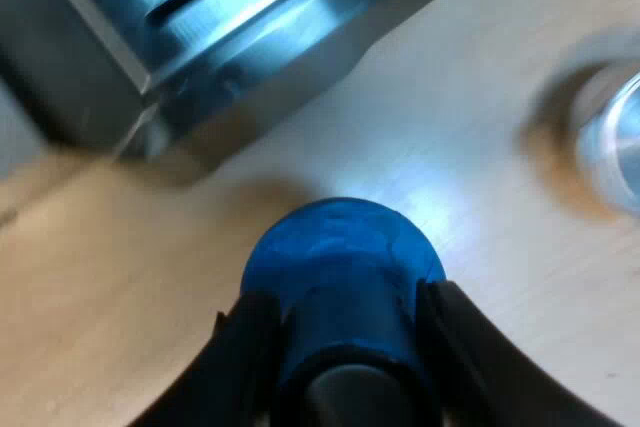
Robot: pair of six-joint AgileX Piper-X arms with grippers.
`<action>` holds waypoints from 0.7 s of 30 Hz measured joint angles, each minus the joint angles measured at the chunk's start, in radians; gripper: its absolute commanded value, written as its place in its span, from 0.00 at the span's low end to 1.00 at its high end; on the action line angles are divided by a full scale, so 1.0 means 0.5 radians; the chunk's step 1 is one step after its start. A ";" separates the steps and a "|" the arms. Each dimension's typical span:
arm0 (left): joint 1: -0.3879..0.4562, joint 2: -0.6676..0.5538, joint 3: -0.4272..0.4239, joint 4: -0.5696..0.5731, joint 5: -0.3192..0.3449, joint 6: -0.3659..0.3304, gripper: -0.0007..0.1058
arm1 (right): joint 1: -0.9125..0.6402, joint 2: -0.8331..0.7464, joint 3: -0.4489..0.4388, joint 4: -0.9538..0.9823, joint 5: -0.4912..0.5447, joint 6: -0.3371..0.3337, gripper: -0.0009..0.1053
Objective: Grind coffee beans and then tamp
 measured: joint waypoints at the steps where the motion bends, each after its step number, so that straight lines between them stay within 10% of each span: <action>1: 0.004 0.000 0.008 -0.009 0.000 0.000 0.01 | 0.000 0.000 0.000 0.000 0.000 0.000 0.55; 21: 0.061 0.348 0.198 -0.525 -0.087 0.000 0.01 | 0.000 0.000 0.000 0.000 0.000 0.000 0.55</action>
